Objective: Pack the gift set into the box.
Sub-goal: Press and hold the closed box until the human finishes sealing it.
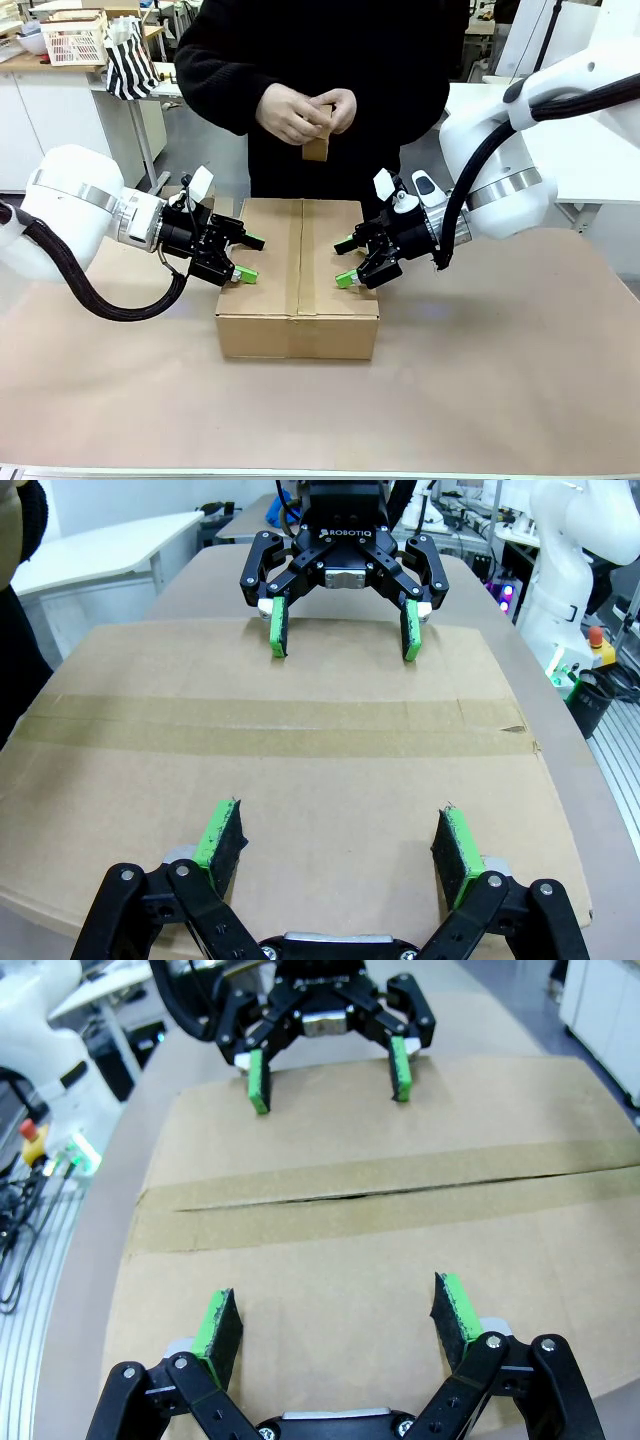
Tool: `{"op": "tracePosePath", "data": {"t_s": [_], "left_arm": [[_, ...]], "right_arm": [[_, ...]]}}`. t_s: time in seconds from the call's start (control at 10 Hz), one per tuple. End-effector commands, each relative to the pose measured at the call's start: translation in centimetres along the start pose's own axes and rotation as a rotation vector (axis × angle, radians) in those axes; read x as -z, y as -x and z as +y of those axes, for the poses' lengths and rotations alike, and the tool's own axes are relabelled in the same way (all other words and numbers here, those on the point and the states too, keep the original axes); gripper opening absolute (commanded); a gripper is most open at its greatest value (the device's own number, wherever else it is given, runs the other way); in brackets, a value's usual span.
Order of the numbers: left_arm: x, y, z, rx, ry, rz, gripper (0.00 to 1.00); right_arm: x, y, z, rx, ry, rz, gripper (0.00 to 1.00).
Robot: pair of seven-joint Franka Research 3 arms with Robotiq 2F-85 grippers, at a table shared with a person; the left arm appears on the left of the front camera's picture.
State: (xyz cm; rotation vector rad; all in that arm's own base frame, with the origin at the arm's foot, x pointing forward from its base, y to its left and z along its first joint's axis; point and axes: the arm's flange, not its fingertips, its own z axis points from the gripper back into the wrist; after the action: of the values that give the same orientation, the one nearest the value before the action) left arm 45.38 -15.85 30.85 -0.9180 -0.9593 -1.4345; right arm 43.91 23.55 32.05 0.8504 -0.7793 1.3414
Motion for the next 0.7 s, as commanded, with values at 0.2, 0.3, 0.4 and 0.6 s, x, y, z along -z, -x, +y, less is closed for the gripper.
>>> {"op": "tracePosePath", "data": {"t_s": [0.2, 0.3, 0.4, 0.6], "left_arm": [[0.03, 0.12, -0.11, 0.011, 0.001, 0.0, 1.0], [0.03, 0.12, -0.11, 0.011, 0.001, 0.0, 1.0], [0.03, 0.12, -0.11, 0.011, 0.001, 0.0, 1.0], [0.03, 0.12, -0.11, 0.011, 0.001, 0.0, 1.0]], "right_arm": [[0.11, 0.51, 0.17, 0.018, 0.005, -0.005, 1.0], [0.11, 0.51, 0.17, 0.018, 0.005, -0.005, 1.0], [0.11, 0.51, 0.17, 0.018, 0.005, -0.005, 1.0], [0.11, 0.51, 0.17, 0.018, 0.005, -0.005, 1.0]]}}
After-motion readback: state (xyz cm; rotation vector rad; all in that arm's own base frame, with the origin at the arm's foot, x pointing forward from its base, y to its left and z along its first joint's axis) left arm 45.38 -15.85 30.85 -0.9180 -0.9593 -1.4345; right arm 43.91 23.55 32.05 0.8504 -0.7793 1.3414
